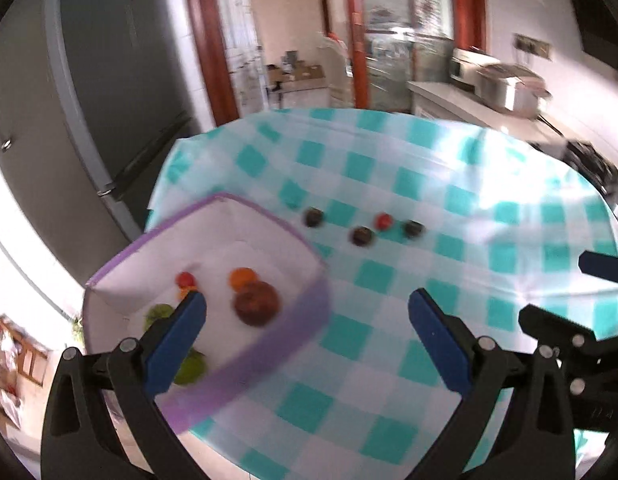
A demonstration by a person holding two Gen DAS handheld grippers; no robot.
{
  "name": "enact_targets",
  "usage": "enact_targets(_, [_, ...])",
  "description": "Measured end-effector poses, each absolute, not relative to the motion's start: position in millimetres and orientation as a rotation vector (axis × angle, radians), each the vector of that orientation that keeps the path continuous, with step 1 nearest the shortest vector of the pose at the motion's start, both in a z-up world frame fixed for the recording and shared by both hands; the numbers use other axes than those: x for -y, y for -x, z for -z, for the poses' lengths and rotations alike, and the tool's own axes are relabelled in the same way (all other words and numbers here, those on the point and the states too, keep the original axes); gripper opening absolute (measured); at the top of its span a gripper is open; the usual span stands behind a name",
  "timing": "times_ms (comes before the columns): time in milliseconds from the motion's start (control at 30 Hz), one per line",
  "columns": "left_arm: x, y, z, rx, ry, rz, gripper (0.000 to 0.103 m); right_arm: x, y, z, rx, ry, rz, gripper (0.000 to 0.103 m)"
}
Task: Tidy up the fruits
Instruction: 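Grasp a dark dried fruit with the right tool while the left tool grasps another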
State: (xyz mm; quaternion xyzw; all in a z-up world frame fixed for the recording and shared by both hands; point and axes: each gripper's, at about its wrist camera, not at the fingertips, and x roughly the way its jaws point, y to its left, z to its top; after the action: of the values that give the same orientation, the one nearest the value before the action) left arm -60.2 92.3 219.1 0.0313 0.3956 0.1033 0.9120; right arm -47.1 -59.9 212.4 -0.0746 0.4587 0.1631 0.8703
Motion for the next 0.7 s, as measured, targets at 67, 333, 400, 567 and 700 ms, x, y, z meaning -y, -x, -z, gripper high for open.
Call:
enact_targets(67, [-72.1,62.0,-218.9,-0.815,-0.088,-0.188,0.101,82.1,54.0,-210.0,-0.964,0.139,-0.316,0.087])
enact_targets(333, [-25.0,52.5,-219.2,-0.826,-0.112,-0.125,0.101,133.5,62.3,-211.1,-0.961,0.089,-0.245,0.087])
enact_targets(400, [-18.4,49.5,-217.0,-0.832,-0.129,-0.108,0.101,139.6,60.4,-209.0,-0.967,0.086,-0.237,0.087])
enact_targets(567, [-13.0,27.2,-203.1,-0.869,-0.127,-0.089,0.101,144.5,45.4,-197.0,-0.994,0.085,-0.22,0.087])
enact_targets(700, [-12.0,1.7,-185.5,-0.911,-0.154,-0.061,0.101,143.8,22.6,-183.7,-1.025,0.069,-0.203,0.087])
